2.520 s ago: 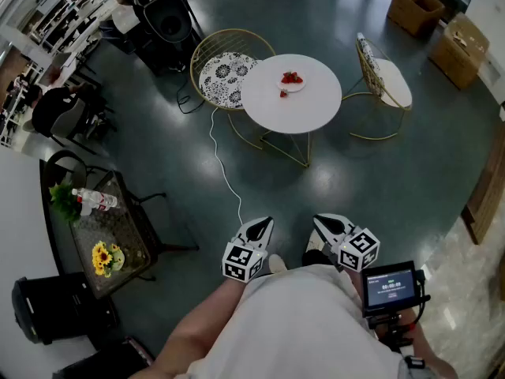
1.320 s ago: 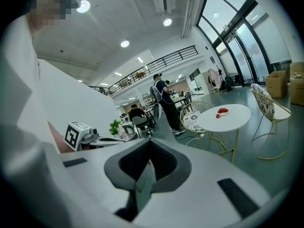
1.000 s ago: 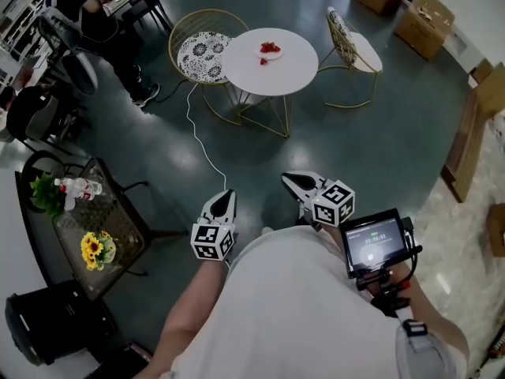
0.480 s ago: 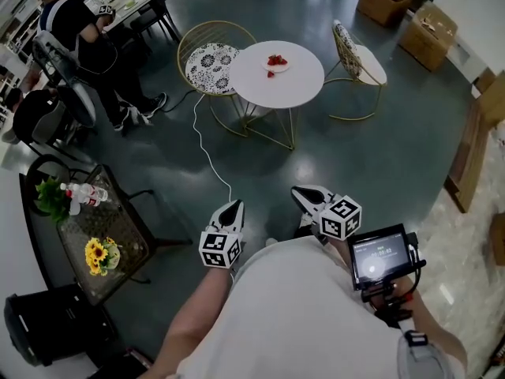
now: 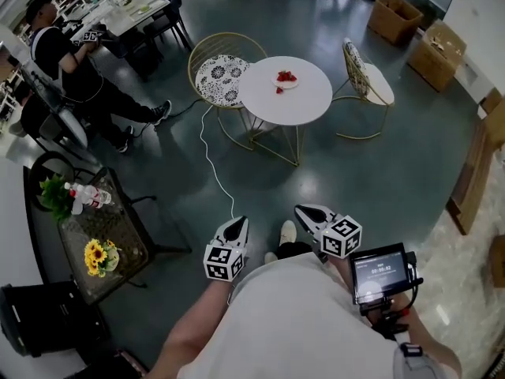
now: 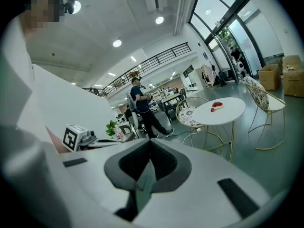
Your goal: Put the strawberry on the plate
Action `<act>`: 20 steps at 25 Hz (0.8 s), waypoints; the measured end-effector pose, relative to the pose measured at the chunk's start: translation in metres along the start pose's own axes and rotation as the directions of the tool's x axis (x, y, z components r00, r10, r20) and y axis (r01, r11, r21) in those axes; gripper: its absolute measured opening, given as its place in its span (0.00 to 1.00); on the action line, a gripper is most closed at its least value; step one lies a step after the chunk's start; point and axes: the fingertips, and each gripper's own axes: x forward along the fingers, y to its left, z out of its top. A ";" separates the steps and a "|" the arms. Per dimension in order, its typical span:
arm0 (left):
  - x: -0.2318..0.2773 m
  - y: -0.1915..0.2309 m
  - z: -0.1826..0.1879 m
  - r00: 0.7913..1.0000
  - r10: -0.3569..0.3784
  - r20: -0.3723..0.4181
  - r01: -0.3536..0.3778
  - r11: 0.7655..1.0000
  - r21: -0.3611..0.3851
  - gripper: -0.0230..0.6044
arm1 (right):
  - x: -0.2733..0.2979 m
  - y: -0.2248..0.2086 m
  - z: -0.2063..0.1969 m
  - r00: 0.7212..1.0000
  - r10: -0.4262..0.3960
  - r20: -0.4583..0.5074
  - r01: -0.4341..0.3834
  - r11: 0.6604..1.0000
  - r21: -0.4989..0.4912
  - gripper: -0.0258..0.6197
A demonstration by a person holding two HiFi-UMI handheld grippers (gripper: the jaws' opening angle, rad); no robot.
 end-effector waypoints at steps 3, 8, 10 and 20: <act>0.003 0.007 0.005 1.000 0.020 0.001 -0.020 1.000 -0.001 0.04 | 0.012 -0.001 0.008 1.000 0.031 -0.001 -0.031 0.999 -0.009 0.05; 0.012 0.022 0.007 0.999 0.043 -0.022 -0.044 0.999 -0.007 0.05 | 0.030 -0.006 0.016 0.998 0.067 -0.017 -0.067 0.998 -0.018 0.05; 0.019 0.025 0.013 0.999 0.044 -0.022 -0.044 0.999 -0.007 0.05 | 0.034 -0.014 0.018 0.998 0.064 -0.022 -0.064 0.998 -0.011 0.05; 0.077 0.039 0.057 1.000 0.026 -0.002 -0.026 1.000 -0.012 0.04 | 0.065 -0.062 0.051 0.998 0.060 -0.008 -0.060 0.998 0.013 0.05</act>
